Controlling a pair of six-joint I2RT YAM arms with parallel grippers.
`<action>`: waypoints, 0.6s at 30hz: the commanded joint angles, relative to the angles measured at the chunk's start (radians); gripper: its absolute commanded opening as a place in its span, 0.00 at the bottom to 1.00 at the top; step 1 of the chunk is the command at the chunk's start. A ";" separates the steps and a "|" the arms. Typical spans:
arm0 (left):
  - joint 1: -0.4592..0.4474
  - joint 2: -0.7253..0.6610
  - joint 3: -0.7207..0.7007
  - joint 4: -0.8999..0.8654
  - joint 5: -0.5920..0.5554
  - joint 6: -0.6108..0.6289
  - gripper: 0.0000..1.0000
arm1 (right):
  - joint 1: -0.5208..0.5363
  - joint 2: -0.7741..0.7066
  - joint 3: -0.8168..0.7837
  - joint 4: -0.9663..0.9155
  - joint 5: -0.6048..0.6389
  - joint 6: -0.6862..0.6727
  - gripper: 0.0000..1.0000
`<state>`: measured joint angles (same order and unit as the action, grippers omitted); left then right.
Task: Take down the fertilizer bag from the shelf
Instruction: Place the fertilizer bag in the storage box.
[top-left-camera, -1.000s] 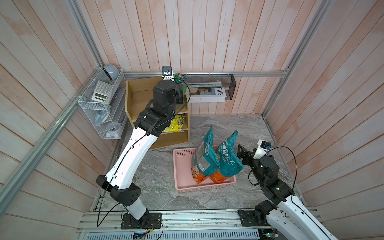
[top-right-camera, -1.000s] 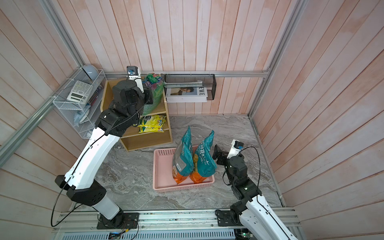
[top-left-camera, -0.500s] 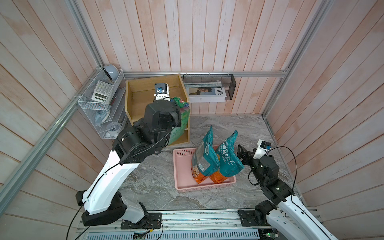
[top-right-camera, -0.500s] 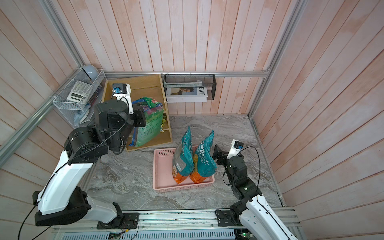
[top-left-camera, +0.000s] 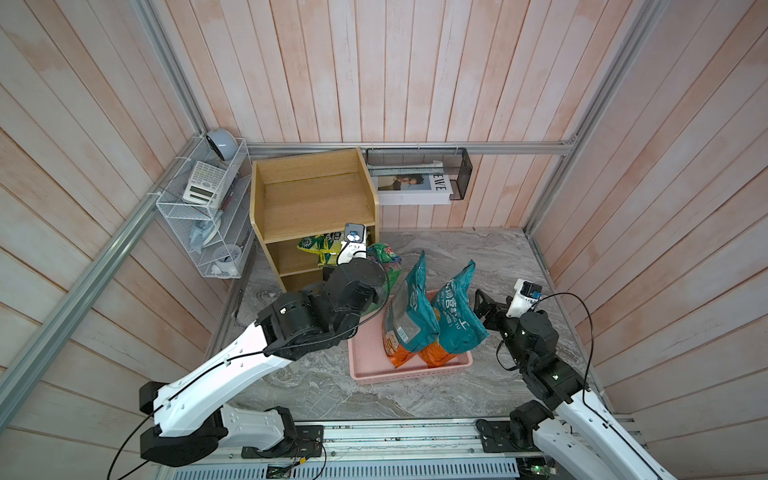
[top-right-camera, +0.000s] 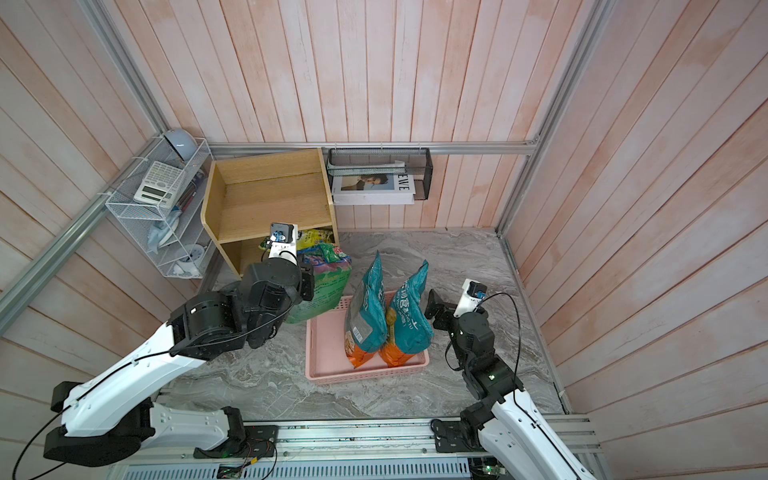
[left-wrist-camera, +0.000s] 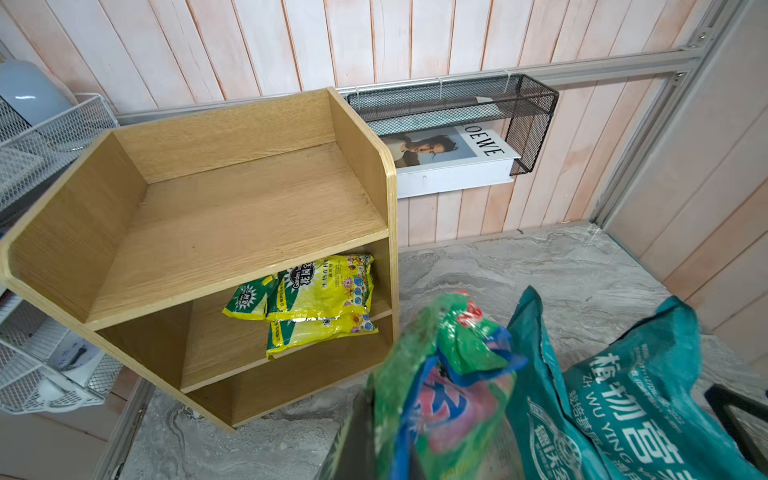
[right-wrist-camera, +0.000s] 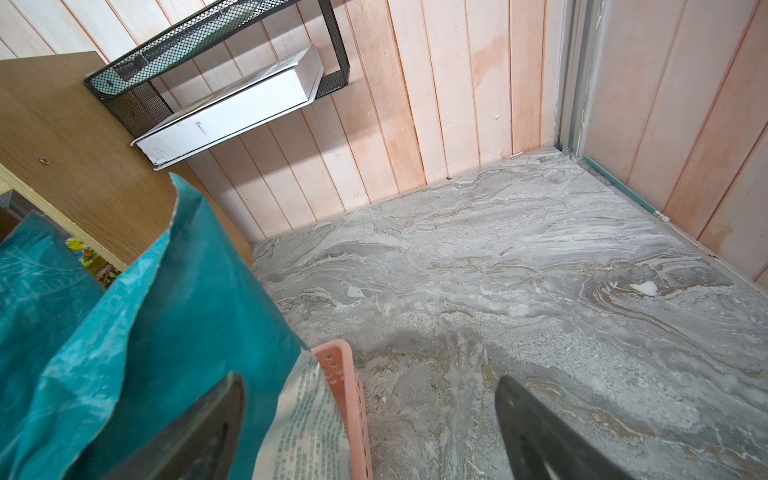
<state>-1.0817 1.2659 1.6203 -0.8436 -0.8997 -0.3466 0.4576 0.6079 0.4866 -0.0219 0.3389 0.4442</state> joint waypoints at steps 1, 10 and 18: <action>-0.010 -0.069 -0.069 0.218 -0.076 -0.069 0.00 | 0.006 0.000 -0.004 0.020 -0.002 -0.001 0.98; -0.025 -0.077 -0.258 0.330 -0.108 -0.212 0.00 | 0.006 0.012 -0.002 0.019 -0.005 -0.001 0.98; -0.058 -0.035 -0.311 0.378 -0.206 -0.300 0.00 | 0.006 0.018 -0.002 0.023 -0.008 0.001 0.98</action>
<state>-1.1278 1.2400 1.2888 -0.6212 -0.9688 -0.5819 0.4576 0.6247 0.4866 -0.0212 0.3386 0.4446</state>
